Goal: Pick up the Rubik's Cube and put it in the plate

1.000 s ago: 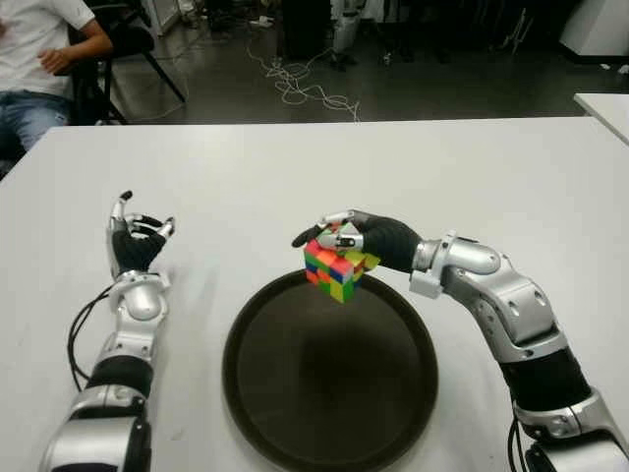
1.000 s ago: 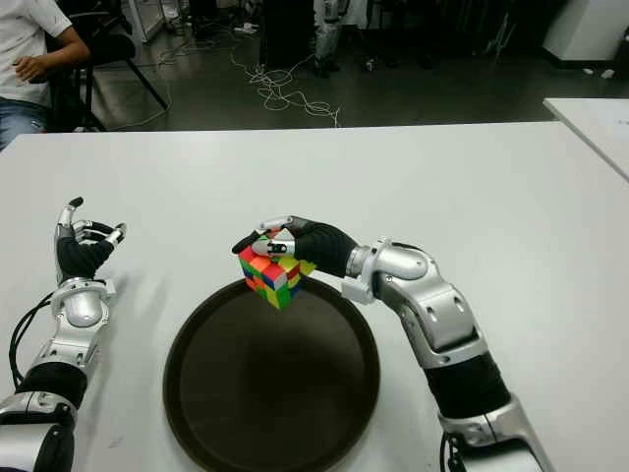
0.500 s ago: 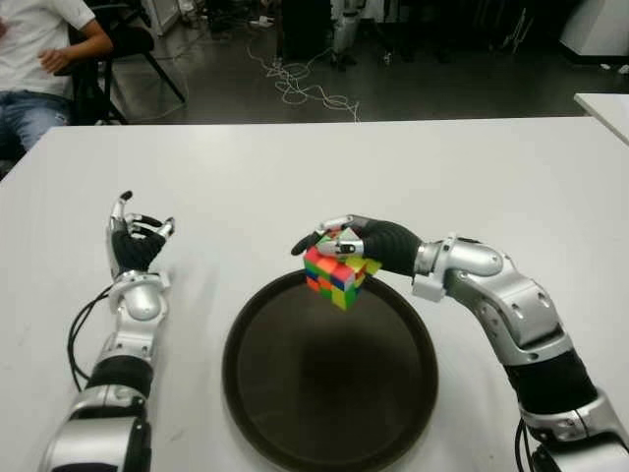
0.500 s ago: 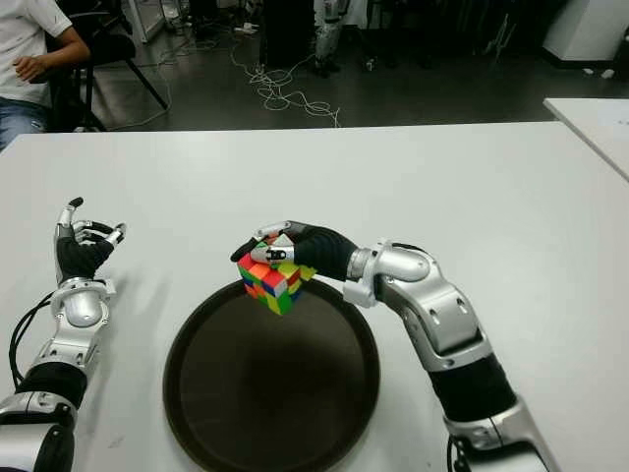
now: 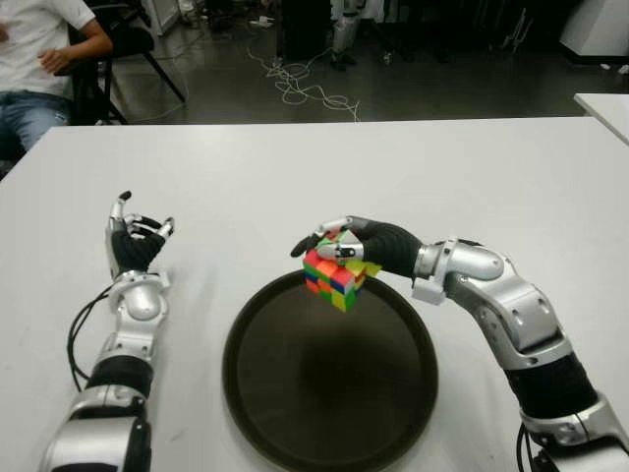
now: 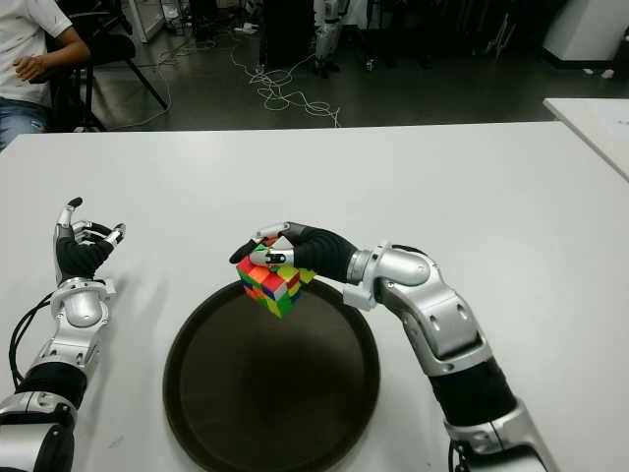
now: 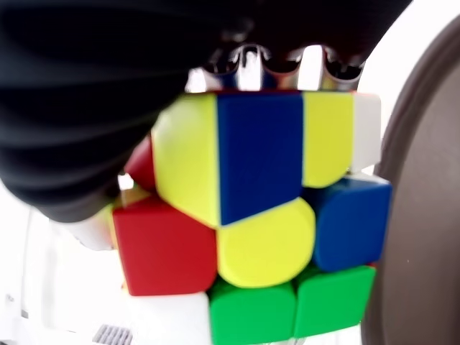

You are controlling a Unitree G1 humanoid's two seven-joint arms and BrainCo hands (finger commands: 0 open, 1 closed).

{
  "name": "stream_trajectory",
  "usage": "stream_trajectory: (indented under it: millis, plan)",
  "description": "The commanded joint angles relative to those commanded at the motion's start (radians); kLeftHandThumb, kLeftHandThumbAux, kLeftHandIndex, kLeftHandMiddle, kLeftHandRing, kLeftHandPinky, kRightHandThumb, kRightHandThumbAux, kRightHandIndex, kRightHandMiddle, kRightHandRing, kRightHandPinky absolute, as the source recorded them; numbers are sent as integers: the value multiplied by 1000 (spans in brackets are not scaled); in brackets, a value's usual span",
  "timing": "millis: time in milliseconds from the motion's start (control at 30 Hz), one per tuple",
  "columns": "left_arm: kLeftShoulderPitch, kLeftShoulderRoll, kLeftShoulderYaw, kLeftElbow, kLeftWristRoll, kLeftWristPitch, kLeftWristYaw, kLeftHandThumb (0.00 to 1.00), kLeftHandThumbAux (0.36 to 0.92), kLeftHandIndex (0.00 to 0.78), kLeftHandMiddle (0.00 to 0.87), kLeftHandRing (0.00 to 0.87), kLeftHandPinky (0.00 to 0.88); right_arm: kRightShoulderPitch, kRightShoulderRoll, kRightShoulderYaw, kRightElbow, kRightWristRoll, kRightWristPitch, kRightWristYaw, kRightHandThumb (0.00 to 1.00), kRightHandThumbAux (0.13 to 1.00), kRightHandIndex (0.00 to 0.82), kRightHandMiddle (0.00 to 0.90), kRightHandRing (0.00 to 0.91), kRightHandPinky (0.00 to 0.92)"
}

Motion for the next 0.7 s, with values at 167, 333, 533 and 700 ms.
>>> stream_trajectory:
  millis: [167,333,533,700]
  plan:
    - [2,-2,-1,-7,-2,3,-3,282,797,125,405,483,539,13,5,16,42,-61,-139,-28,694,722,435,759,775,770]
    - [7,-3,-1,-16,-2,4,-4,282,788,126,323,395,457,20,9,26,78,-113,-239,-48,688,724,433,748,769,769]
    - [5,-2,-2,-14,-1,5,-4,287,798,126,361,434,500,26,10,34,115,-156,-319,-62,685,727,433,754,774,770]
    - [0,0,-1,0,-1,4,-2,314,809,126,449,536,602,35,12,34,132,-151,-360,-46,683,728,434,769,785,775]
